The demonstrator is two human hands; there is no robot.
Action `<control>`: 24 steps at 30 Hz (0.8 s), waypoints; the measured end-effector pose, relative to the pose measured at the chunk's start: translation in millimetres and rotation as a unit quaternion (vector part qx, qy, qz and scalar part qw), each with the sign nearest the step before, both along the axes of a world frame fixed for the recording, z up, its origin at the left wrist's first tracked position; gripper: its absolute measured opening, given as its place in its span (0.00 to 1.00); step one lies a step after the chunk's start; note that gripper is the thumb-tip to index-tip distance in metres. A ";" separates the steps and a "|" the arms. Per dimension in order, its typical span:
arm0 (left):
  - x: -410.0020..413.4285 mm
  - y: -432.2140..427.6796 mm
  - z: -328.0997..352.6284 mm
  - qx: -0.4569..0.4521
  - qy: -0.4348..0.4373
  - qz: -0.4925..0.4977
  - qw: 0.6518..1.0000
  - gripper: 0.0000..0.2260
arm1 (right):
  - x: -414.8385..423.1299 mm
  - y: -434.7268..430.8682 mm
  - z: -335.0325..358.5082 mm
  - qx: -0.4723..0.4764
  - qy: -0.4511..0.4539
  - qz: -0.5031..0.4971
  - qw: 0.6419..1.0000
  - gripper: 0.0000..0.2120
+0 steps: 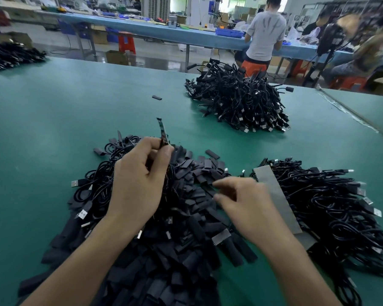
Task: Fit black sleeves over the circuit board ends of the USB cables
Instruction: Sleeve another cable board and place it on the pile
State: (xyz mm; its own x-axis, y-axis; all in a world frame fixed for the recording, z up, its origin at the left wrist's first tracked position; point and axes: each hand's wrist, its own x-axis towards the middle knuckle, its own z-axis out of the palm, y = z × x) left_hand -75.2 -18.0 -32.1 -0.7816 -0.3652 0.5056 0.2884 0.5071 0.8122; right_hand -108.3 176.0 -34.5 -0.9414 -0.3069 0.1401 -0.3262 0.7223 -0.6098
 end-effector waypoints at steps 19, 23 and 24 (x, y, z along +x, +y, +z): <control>6.6 -6.9 0.2 -0.204 -0.164 0.046 0.964 0.11 | 7.3 -12.9 -10.2 0.079 0.014 -0.007 0.997 0.05; 6.8 -6.6 -1.3 -0.192 -0.181 0.031 0.964 0.05 | 4.0 -5.8 -9.2 0.075 0.029 -0.017 0.997 0.05; 6.7 -6.5 -1.8 -0.189 -0.182 0.028 0.965 0.04 | 3.6 -5.1 -9.2 0.086 0.013 -0.001 0.996 0.05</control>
State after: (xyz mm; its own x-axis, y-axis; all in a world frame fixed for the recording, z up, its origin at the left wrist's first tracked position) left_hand -68.4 -24.6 -33.9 -0.9174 -0.2549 0.3056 -0.0175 0.7931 0.6089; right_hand -104.8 170.9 -43.8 -0.9390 -0.3258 0.1103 -0.3383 0.8164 -0.4680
